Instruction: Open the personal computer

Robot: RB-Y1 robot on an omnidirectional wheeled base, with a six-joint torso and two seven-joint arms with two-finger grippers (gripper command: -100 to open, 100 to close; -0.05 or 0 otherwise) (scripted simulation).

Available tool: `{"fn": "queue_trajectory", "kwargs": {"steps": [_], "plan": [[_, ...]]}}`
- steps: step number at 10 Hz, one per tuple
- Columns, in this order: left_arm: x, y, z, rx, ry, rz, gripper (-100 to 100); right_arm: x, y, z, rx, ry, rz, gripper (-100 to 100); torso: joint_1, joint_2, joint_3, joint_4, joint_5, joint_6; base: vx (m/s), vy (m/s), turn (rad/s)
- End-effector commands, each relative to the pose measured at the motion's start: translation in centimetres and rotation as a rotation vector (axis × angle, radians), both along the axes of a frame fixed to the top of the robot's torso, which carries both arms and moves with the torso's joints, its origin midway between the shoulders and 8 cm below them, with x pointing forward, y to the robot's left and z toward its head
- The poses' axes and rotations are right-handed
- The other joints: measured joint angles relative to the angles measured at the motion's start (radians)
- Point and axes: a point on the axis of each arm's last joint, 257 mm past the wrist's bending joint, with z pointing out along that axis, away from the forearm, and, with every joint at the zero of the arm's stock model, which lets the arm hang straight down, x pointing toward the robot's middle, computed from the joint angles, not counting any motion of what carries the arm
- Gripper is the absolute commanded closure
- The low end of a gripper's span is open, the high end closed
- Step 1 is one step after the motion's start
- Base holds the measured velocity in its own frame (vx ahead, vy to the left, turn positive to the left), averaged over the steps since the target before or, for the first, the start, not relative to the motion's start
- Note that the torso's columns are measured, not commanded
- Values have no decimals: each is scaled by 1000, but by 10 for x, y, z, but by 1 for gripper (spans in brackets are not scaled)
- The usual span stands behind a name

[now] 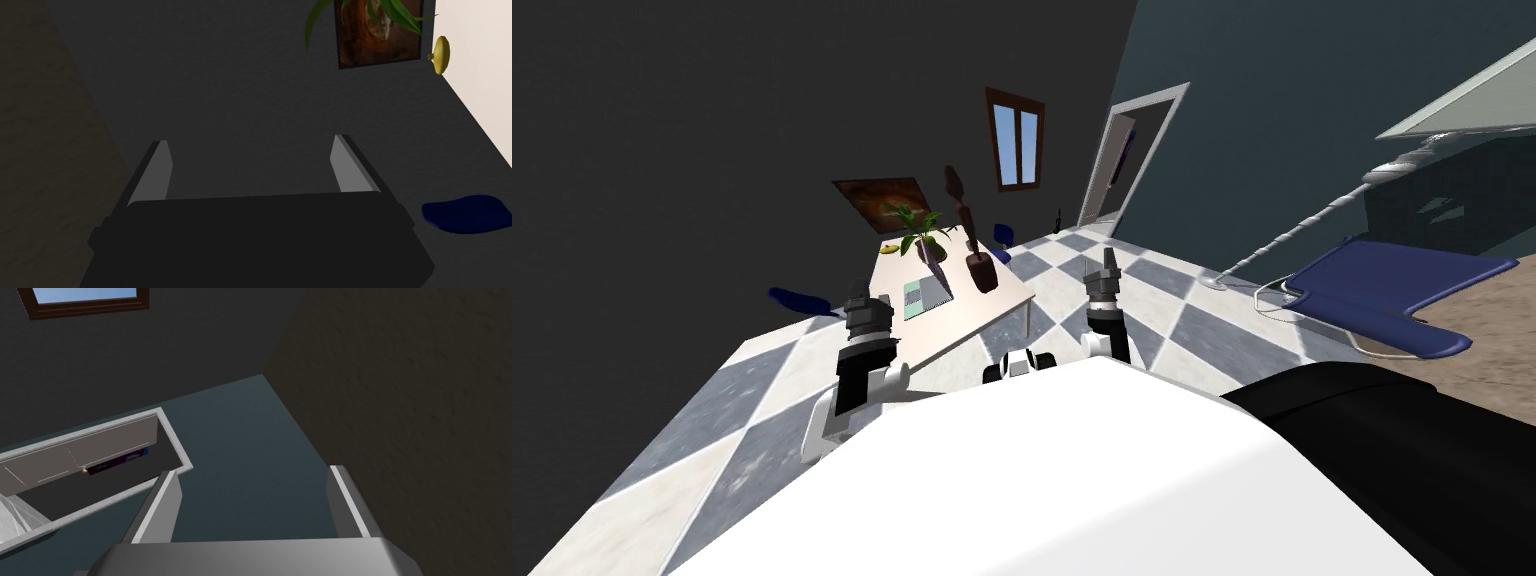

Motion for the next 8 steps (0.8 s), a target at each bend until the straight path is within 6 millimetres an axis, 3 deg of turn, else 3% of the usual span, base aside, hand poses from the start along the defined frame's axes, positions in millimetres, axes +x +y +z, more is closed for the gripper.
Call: {"fn": "queue_trajectory", "kwargs": {"steps": [1, 8], "plan": [[7, 22, -16, 9, 65, 62, -100, 0, 0, 0, 0, 0, 0, 0, 0, 0, 0, 0, 0, 0, 33, -62, -103], [14, 98, -47, 66, 232, 230, -100, 0, 0, 0, 0, 0, 0, 0, 1, 0, 0, 0, 0, 0, 38, -56, -137]]}}
